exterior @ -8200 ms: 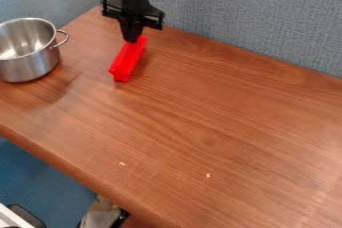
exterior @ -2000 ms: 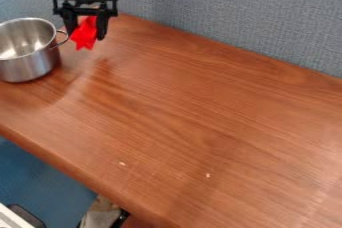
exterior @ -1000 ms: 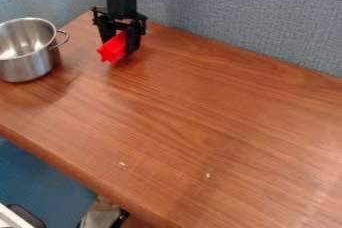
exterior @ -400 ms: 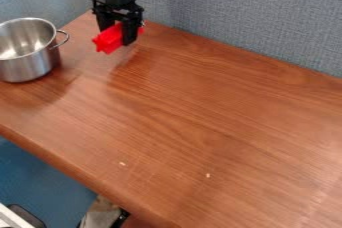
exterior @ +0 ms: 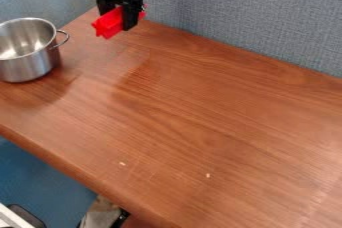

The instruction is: Put the red object in the metal pot

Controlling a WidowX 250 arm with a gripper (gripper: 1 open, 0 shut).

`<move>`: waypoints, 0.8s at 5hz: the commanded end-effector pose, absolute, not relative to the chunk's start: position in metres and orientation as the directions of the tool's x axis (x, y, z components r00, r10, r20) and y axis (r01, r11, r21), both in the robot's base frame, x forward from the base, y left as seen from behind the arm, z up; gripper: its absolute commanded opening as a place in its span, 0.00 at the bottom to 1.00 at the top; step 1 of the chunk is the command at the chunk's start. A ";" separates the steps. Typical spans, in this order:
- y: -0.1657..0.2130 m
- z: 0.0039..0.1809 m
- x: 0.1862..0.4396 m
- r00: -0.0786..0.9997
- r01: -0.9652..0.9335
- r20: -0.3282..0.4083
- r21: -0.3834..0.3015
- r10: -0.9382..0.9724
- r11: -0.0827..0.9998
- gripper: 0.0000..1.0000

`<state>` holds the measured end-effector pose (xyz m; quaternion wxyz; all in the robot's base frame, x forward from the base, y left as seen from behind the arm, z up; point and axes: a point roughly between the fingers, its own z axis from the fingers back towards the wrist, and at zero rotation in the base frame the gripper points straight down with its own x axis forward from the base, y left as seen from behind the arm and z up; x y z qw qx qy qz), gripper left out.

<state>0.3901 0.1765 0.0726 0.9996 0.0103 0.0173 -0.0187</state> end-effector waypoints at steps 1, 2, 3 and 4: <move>0.208 0.099 0.382 0.999 -0.017 0.036 0.057 0.015 0.998 0.00; 0.232 0.097 0.358 0.992 -0.126 0.009 0.055 0.126 0.991 0.00; 0.251 0.096 0.335 0.977 -0.213 -0.012 0.051 0.214 0.976 0.00; 0.261 0.120 0.333 0.972 -0.234 -0.006 0.029 0.234 0.972 0.00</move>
